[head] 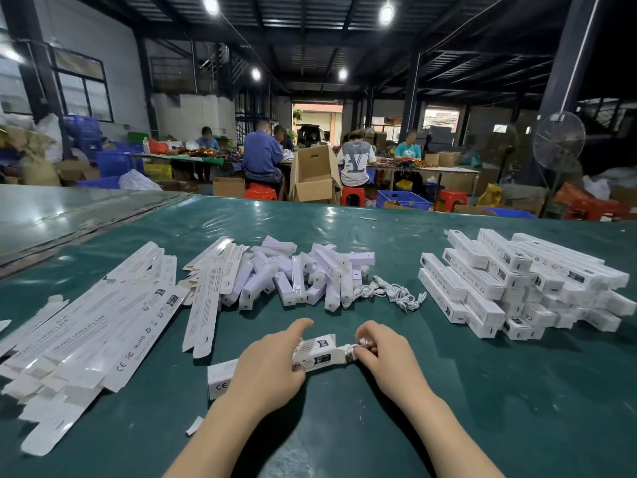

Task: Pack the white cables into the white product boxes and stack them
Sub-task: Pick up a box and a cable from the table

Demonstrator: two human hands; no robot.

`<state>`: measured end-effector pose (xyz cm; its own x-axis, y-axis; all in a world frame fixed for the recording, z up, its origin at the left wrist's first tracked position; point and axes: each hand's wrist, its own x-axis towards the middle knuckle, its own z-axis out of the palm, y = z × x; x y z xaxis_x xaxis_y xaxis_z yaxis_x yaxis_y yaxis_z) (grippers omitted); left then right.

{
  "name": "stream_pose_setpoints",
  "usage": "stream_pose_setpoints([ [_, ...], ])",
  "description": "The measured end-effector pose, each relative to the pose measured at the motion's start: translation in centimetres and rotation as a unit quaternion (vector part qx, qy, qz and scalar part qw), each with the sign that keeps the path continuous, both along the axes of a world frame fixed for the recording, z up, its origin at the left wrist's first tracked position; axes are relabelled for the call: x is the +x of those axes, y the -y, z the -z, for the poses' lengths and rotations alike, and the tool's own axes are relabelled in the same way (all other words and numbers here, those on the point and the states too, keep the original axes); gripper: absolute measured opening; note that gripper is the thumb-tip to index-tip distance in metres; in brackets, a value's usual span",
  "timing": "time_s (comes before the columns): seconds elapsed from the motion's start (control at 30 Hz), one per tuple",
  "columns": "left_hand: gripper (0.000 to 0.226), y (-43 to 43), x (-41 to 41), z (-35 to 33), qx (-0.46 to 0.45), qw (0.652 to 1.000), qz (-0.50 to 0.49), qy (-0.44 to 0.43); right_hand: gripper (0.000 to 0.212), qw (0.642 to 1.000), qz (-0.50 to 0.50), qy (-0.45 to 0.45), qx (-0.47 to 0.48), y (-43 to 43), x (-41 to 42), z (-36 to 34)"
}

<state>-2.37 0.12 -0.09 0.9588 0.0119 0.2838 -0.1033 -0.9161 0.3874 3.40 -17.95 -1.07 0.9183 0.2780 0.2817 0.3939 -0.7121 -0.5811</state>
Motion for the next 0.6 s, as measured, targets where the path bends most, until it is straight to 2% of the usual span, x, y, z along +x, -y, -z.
stream_pose_setpoints([
  [0.07,0.059,0.15,0.1,0.25,0.019,1.0,-0.008,0.007,0.015,1.0,-0.006,-0.001,0.016,0.06,0.0,-0.08],
  [0.27,0.047,0.25,0.1,0.48,0.038,0.999,-0.021,0.021,0.007,0.998,-0.05,-0.035,0.012,0.15,0.02,-0.47],
  [0.47,0.043,0.18,0.11,0.58,0.044,0.998,-0.022,0.025,0.018,0.999,0.016,-0.026,0.042,0.15,-0.15,-0.26],
  [0.6,0.04,0.14,0.12,0.63,0.046,0.998,-0.025,0.024,0.025,0.987,0.051,-0.005,0.155,-0.03,-0.35,-0.36],
])
